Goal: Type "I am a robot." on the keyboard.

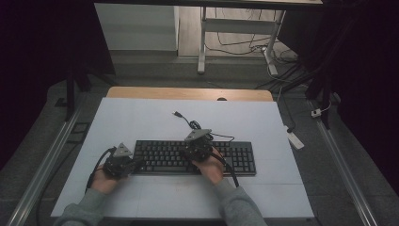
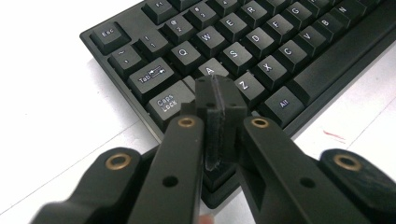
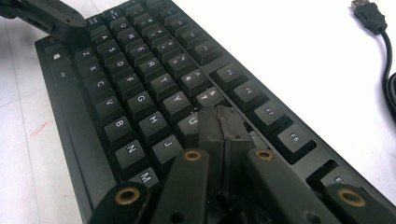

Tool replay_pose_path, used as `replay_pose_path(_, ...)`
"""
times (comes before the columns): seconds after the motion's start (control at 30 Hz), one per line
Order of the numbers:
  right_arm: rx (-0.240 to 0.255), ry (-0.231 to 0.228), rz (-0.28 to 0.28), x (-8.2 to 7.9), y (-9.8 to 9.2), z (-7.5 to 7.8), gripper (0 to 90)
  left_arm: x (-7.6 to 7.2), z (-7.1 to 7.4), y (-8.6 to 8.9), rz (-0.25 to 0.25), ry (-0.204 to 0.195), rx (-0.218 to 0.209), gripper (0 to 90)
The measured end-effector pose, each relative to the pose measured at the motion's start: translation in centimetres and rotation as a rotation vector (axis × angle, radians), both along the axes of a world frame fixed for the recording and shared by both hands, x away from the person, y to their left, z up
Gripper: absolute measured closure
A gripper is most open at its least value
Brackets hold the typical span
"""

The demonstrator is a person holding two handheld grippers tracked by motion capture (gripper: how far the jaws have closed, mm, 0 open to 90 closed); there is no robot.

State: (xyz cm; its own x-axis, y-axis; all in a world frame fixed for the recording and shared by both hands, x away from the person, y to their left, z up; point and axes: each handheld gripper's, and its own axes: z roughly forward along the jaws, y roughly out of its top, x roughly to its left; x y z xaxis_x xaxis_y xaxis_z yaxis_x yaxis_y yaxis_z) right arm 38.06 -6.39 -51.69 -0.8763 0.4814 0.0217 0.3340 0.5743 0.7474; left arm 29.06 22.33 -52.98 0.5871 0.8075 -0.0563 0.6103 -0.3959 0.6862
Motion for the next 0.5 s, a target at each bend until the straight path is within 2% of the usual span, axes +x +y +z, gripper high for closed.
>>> replay_pose_path(0.13,-0.019,-0.002,0.001,0.0,0.2,-0.2,89.5,0.0,0.0,0.0,0.000,-0.001,0.001,89.1)
replay_pose_path(0.27,-0.019,-0.007,0.001,0.0,0.2,-0.1,89.6,-0.1,0.1,0.0,0.002,-0.003,0.001,89.0)
replay_pose_path(0.37,0.009,-0.028,0.009,-0.3,0.1,0.5,89.5,-0.2,0.3,0.1,0.003,-0.013,-0.015,88.6)
replay_pose_path(0.5,0.014,-0.034,0.012,-0.5,-0.1,0.9,89.3,-0.3,0.5,0.2,0.013,-0.026,-0.028,87.6)
